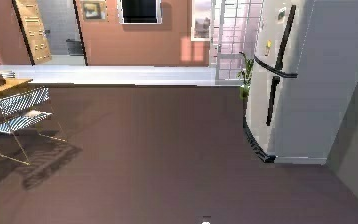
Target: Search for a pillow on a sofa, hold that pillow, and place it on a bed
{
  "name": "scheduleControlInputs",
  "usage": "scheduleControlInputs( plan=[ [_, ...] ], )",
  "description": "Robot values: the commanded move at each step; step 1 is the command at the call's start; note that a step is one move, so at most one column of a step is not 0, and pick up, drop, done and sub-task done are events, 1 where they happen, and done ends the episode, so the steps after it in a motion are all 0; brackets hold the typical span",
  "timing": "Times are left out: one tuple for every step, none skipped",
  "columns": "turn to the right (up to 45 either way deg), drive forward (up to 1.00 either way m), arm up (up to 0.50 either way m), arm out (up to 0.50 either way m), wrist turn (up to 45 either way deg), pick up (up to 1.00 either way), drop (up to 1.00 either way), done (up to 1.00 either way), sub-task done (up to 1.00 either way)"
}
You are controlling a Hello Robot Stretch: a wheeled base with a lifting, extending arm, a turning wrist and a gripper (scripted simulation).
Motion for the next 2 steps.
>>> scheduleControlInputs(
  plan=[
    [0.0,0.30,0.00,0.00,0.0,0.00,0.00,0.00,0.00],
    [3.0,0.00,0.00,0.00,0.0,0.00,0.00,0.00,0.00]
  ],
)
